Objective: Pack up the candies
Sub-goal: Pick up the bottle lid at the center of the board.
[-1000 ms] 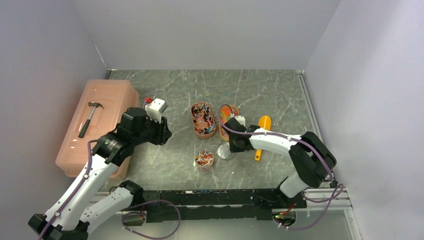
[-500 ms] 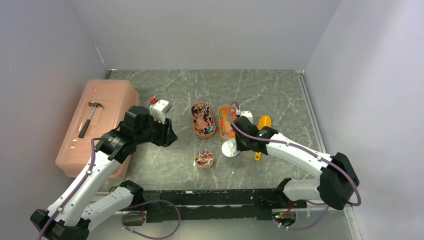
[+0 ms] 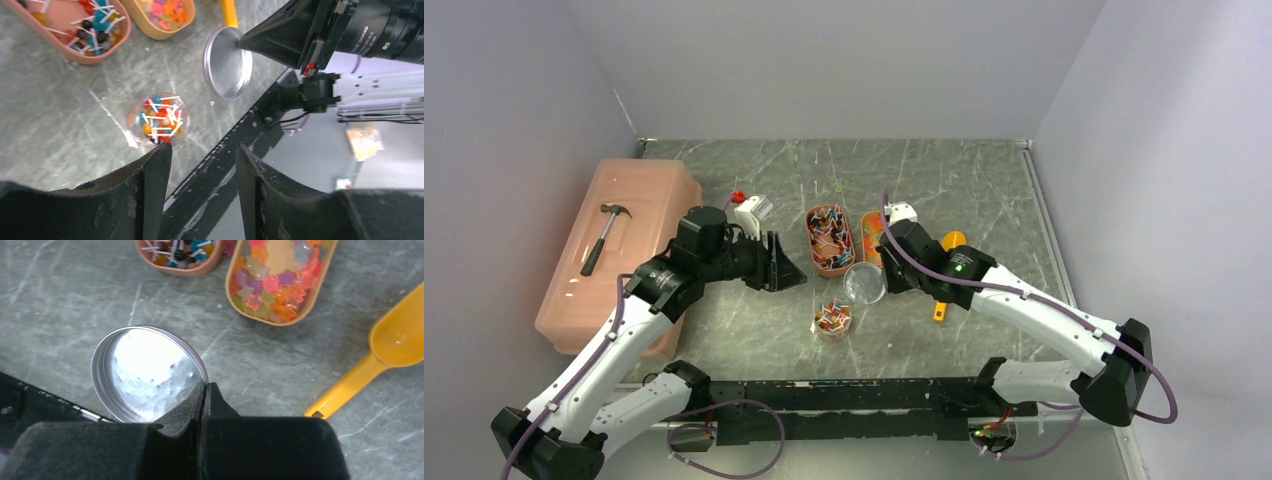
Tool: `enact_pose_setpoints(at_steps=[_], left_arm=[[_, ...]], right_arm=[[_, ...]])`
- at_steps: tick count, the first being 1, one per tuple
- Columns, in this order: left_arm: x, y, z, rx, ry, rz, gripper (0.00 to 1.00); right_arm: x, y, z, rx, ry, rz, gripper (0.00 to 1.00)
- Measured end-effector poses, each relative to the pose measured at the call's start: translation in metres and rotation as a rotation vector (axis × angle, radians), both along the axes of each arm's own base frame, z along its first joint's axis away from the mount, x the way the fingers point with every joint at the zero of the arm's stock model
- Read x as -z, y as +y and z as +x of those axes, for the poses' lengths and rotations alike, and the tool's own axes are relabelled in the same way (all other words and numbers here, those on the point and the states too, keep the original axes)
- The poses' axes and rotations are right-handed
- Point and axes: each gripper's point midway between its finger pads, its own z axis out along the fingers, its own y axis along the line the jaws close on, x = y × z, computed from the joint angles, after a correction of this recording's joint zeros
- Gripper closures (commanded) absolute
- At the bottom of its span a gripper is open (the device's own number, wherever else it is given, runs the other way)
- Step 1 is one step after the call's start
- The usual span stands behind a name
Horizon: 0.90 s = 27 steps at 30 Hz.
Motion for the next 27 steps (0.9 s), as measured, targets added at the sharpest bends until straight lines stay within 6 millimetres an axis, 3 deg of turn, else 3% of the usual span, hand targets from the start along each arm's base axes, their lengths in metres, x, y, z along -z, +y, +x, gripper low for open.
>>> enact_pose_setpoints(at_steps=[14,21,27], left_arm=[[0.002,-0.02,-0.007,-0.035,0.198,-0.173,0.54],[0.0,-0.023,-0.009,-0.059,0.248,-0.223,0.56],[-0.008,-0.023,-0.01,-0.068,0.245,-0.258,0.66]], right_arm=[[-0.065,0.063,-0.012,-0.159,-0.066,0.14,1.0],[-0.072,0.079,-0.013,-0.187,-0.067,0.151,1.0],[-0.071,0.085,-0.016,-0.201,-0.062,0.149,1.0]])
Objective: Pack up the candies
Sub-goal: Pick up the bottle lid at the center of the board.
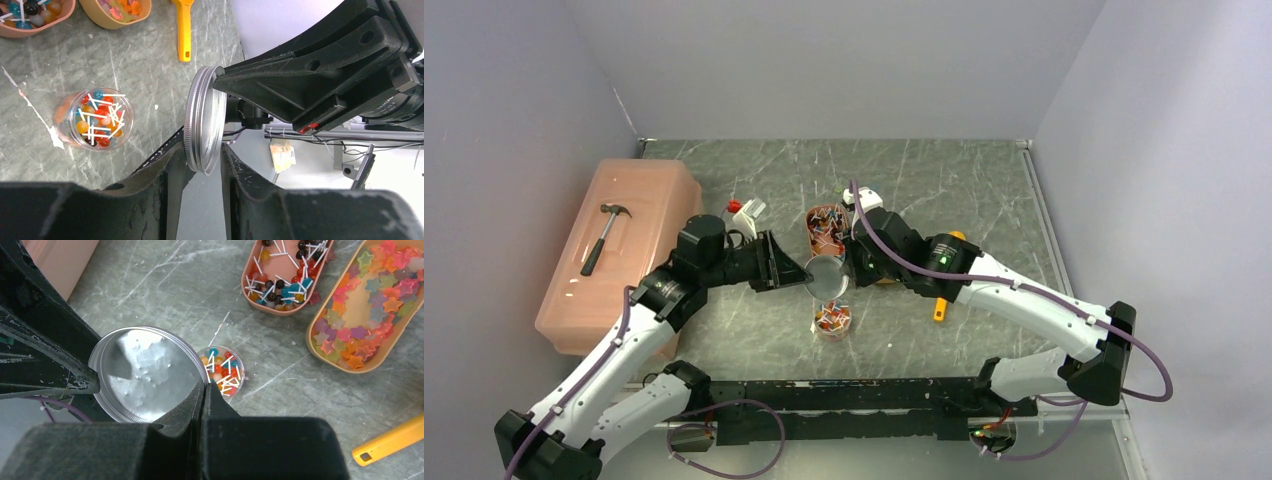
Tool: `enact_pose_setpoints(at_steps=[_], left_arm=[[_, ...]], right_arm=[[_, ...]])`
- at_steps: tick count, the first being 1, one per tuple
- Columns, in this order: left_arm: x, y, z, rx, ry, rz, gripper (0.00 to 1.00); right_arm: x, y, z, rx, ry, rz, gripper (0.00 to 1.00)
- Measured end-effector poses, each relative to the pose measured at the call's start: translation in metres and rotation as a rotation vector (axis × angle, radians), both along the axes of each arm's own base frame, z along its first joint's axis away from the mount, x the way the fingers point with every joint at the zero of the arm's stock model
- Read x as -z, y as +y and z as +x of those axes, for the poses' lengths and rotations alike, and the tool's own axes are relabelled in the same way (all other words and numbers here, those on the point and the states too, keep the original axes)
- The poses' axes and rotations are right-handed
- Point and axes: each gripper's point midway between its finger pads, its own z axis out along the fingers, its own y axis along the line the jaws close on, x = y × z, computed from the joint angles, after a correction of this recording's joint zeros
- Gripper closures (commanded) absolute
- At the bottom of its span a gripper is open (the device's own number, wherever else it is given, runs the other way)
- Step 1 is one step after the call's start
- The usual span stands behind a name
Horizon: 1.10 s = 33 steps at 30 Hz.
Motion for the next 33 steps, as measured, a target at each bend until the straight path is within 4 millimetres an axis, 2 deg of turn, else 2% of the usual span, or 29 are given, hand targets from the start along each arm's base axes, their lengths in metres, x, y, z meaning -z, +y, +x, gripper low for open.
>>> enact_pose_setpoints(at_steps=[11,12,15,17,19,22,29,33], left_arm=[[0.007,0.0,-0.003,-0.019,0.039,-0.028,0.84],[0.006,0.0,-0.003,-0.02,0.04,-0.03,0.91],[0.005,0.0,-0.004,-0.021,0.037,-0.036,0.97],[0.003,0.0,-0.004,-0.023,0.039,-0.04,0.97],[0.002,0.0,-0.005,-0.025,0.043,-0.045,0.97],[0.001,0.0,-0.005,-0.026,0.047,-0.05,0.97],[0.002,0.0,-0.006,-0.028,0.061,-0.049,0.97],[0.005,0.001,-0.007,-0.03,0.073,-0.042,0.97]], right_arm=[[-0.001,0.003,-0.004,-0.001,0.006,0.008,1.0],[-0.001,0.003,-0.004,-0.001,0.006,0.008,1.0],[-0.002,0.003,-0.005,-0.001,0.005,0.014,1.0],[-0.004,0.003,-0.006,-0.002,0.004,0.019,0.94],[-0.007,0.002,-0.006,-0.003,0.0,0.026,0.81],[-0.013,0.001,-0.008,-0.007,-0.013,0.053,0.7],[-0.025,-0.018,-0.018,-0.04,-0.084,0.097,0.58],[-0.03,-0.025,-0.028,-0.128,-0.174,0.119,0.55]])
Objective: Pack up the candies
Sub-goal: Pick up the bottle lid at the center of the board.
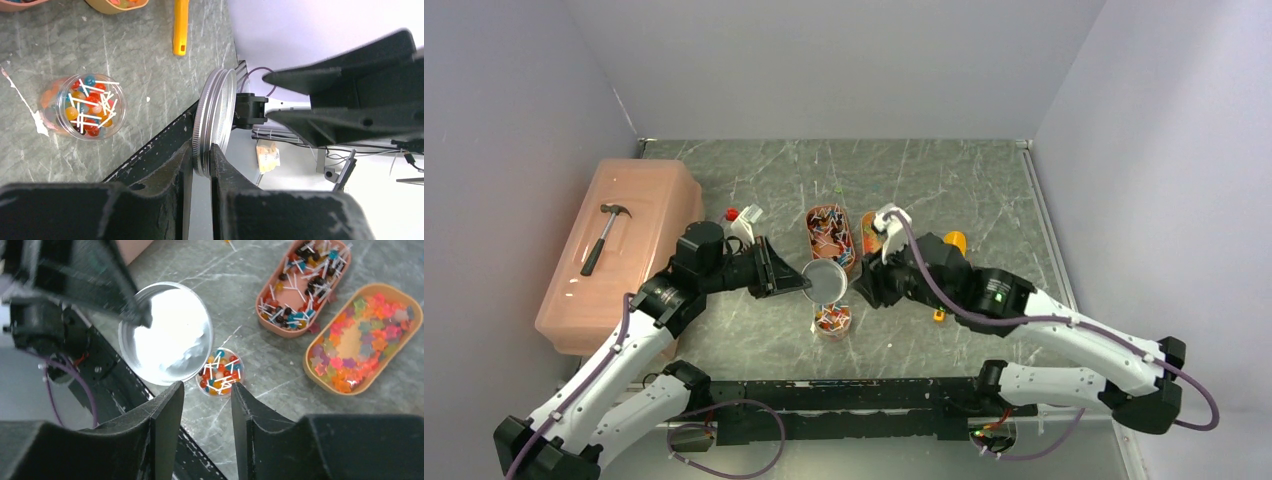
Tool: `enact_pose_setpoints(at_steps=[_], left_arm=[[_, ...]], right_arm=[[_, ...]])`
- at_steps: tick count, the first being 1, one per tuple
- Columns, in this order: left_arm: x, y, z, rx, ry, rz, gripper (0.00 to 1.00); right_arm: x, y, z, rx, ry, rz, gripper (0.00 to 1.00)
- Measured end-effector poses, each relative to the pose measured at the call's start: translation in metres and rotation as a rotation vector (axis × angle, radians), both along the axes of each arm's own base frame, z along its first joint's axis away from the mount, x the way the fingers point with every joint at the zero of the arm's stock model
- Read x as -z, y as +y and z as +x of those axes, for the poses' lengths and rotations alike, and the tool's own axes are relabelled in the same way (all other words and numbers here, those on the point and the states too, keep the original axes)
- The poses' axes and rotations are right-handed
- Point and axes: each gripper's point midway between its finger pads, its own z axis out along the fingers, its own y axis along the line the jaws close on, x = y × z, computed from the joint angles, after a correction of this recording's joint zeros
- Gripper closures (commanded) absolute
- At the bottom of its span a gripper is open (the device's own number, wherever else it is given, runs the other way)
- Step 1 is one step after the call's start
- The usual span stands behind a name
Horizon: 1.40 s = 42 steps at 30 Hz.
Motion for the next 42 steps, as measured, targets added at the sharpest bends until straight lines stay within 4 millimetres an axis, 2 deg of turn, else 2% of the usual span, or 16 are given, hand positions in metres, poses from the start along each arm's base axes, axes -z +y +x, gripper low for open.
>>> enact_pose_setpoints(at_steps=[4,9,17,22,29,36,42], left_arm=[[0.004,0.001,-0.001,-0.002,0.022,0.008,0.97],[0.008,-0.001,-0.001,0.0,0.06,0.01,0.97],[0.005,-0.003,-0.008,0.017,0.11,-0.017,0.97],[0.003,-0.004,-0.012,0.022,0.135,-0.035,0.97],[0.008,-0.005,-0.018,0.032,0.19,-0.053,0.97],[0.002,-0.007,-0.02,0.045,0.205,-0.078,0.97],[0.001,-0.007,-0.021,0.046,0.214,-0.085,0.97]], right_arm=[[-0.001,0.003,-0.028,-0.175,-0.133,0.0,0.53],[0.0,0.013,-0.048,-0.354,-0.295,-0.04,0.53],[0.031,0.026,-0.07,-0.577,-0.612,-0.212,0.53],[0.034,0.032,-0.08,-0.619,-0.869,-0.297,0.53],[0.019,0.032,-0.069,-0.525,-1.102,-0.385,0.54],[0.024,0.031,-0.07,-0.491,-1.254,-0.507,0.55],[0.02,0.031,-0.075,-0.458,-1.343,-0.545,0.56]])
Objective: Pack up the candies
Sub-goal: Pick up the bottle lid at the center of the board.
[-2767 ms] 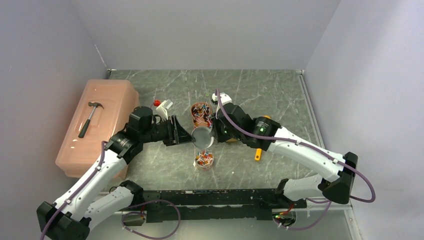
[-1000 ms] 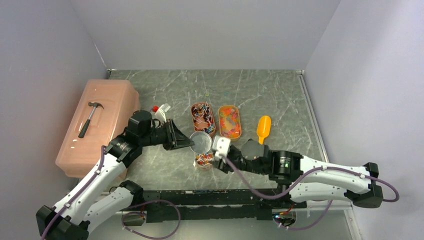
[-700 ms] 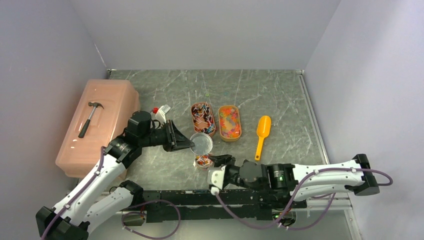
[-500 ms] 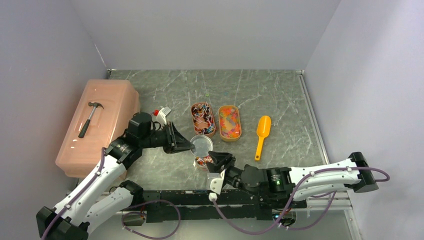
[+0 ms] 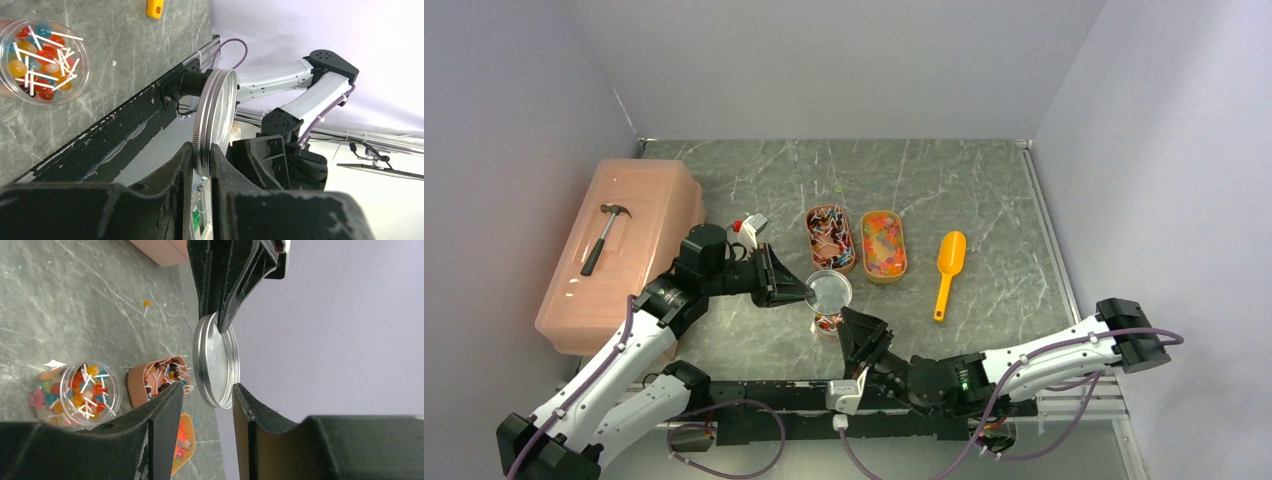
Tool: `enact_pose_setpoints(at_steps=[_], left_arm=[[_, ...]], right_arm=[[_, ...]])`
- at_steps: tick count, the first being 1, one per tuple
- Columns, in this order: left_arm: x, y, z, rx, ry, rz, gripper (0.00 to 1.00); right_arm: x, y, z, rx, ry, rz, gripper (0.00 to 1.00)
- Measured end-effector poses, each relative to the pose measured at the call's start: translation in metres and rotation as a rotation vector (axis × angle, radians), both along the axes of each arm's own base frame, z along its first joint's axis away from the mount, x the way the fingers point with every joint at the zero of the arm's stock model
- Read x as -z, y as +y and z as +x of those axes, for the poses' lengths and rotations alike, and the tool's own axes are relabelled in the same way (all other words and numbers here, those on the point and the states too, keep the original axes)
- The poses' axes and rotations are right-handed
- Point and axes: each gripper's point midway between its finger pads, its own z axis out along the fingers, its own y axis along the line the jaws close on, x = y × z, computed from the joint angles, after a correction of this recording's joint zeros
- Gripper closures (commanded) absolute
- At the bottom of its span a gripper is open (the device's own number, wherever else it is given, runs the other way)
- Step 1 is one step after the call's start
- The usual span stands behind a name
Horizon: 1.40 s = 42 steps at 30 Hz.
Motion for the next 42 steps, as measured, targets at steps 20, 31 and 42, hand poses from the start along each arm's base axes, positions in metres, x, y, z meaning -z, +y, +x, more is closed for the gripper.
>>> enact_pose_setpoints(at_steps=[20,31,42], left_arm=[[-0.011,-0.004,-0.004,0.025,0.01,-0.05,0.97],[-0.016,-0.005,-0.005,0.034,0.013,-0.068,0.97],[-0.019,-0.004,-0.007,0.035,0.009,-0.077,0.97]], right_arm=[[-0.003,0.015,0.001,0.084,-0.361,-0.06,0.63],[-0.019,0.011,0.002,0.131,-0.467,-0.012,0.72],[-0.02,0.01,0.002,0.146,-0.499,-0.022,0.88]])
